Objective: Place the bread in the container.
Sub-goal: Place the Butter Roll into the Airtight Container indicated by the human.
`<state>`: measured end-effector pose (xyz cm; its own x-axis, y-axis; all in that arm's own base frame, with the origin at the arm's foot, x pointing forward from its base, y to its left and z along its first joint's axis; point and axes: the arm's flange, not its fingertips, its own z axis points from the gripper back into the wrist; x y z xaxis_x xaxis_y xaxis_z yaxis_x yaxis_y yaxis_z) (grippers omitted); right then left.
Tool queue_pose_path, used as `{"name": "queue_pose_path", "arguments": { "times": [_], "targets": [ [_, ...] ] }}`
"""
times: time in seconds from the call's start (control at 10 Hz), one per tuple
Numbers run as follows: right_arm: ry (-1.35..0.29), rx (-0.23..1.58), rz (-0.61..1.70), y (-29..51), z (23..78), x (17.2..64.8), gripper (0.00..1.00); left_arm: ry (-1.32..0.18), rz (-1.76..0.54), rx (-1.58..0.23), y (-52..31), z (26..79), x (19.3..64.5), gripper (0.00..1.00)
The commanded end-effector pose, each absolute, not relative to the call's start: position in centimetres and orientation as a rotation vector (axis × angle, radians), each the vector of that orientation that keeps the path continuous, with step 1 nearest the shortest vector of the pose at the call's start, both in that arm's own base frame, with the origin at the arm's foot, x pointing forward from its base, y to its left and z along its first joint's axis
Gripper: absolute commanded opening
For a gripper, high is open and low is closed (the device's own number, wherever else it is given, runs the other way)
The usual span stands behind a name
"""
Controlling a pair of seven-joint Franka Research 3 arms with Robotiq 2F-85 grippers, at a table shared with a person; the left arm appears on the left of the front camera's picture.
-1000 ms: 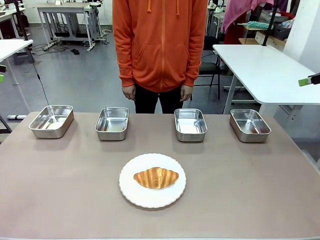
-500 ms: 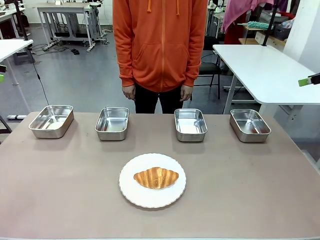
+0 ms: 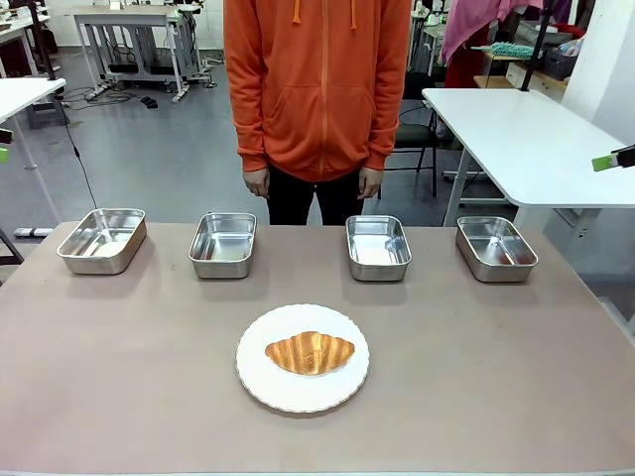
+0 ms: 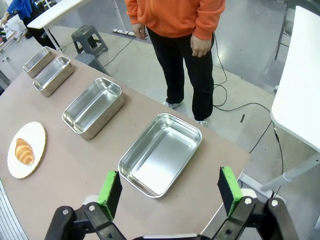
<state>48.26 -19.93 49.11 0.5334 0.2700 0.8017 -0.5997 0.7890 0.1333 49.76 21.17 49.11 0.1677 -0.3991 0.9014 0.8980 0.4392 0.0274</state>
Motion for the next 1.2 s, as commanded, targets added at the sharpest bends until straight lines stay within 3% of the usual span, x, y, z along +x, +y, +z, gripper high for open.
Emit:
{"name": "queue_pose_path", "arguments": {
  "times": [0.0, 1.1],
  "targets": [
    [-0.871, 0.429, 0.536, -19.84, 49.04, 48.34, 1.00, -1.016, -1.005, -0.597, 21.13, 49.14, 49.81, 1.00],
    [-0.871, 0.429, 0.536, -19.84, 49.04, 48.34, 1.00, -1.016, -1.005, -0.597, 21.13, 49.14, 49.81, 1.00]
  ]
}}
